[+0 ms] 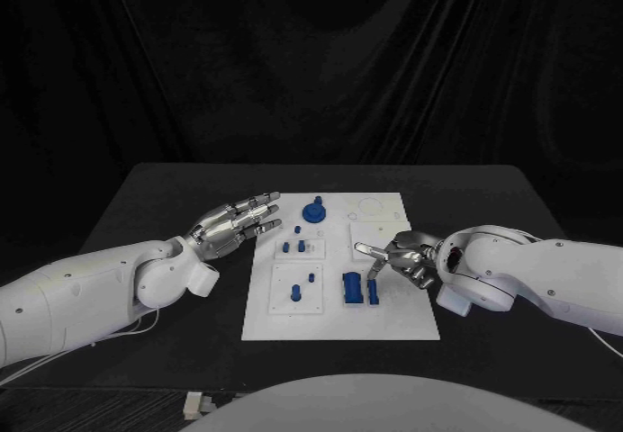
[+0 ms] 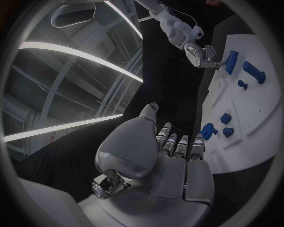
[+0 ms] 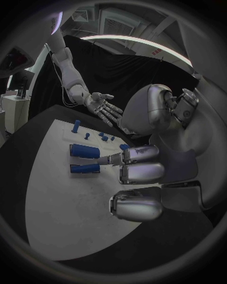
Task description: Assemble the parts on the task board
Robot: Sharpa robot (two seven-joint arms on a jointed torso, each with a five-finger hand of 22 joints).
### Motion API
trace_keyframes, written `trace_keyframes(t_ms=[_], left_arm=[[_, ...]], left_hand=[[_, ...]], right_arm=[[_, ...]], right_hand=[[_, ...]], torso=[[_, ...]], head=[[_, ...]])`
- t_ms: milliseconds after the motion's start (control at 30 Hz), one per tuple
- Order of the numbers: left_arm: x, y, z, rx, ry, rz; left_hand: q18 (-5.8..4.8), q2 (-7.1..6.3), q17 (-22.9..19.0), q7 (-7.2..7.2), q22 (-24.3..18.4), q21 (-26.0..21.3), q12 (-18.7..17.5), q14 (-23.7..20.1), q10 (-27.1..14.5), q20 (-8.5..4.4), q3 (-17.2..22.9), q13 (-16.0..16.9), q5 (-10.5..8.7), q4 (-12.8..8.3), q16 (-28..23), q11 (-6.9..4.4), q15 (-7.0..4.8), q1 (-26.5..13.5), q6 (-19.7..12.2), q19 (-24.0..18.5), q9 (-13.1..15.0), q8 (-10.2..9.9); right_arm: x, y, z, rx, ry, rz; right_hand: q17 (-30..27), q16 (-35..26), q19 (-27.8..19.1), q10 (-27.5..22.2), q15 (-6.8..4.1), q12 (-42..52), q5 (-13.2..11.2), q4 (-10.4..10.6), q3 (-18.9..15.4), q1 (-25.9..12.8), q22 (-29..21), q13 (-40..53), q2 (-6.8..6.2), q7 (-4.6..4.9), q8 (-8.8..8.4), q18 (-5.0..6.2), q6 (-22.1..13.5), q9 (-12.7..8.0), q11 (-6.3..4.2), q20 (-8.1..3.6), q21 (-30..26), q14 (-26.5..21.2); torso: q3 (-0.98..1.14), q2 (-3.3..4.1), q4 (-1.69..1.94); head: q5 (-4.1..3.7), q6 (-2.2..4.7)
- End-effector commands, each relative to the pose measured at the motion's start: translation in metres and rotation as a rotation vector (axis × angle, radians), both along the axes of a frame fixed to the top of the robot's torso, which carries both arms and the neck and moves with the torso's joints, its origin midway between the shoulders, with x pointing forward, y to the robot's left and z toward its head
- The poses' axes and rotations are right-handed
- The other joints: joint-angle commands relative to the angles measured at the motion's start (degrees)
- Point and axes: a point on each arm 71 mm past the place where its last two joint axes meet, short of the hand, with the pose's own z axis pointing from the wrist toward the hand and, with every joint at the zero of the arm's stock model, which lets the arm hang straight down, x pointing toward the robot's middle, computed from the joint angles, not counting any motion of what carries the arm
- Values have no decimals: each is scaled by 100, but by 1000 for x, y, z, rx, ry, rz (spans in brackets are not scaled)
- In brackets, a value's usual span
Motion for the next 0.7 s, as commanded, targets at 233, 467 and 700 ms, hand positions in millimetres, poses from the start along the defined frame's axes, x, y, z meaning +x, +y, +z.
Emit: trace_keyframes(t_ms=[233,467,700], left_arm=[[-1,-1,0,-26,-5,-3],[-2,0,0,-26,-4,-2],[-2,-1,0,-27,-3,-2]], left_hand=[[49,46,-9,34,6,-1,33,9,0,48,0,7,21,-49,-21,38,31,-2,-3,3,5,24],[50,47,-9,34,10,0,34,9,2,50,2,7,22,-55,-21,40,34,-5,-8,4,4,23],[50,47,-9,34,10,0,34,9,2,50,2,7,22,-55,-21,40,34,-5,-8,4,4,23]], right_arm=[[-2,-3,-6,-61,18,13],[-1,-2,-7,-68,7,25],[-1,1,-8,-69,8,43]], right_hand=[[236,-32,61,601,67,20,-2,2,-70,137,1087,1509,67,21,-61,6,-13,-71,73,70,-85,378],[195,-47,43,601,66,20,-4,10,-127,174,1075,1509,101,1,-119,16,-83,-142,59,76,-119,369],[166,-60,32,601,38,20,-6,10,-206,201,1070,1509,135,-65,-180,21,-165,-222,6,62,-132,364]], torso=[[-1,-1,-1],[0,0,0],[0,0,1]], head=[[15,-1],[22,-1],[15,-1]])
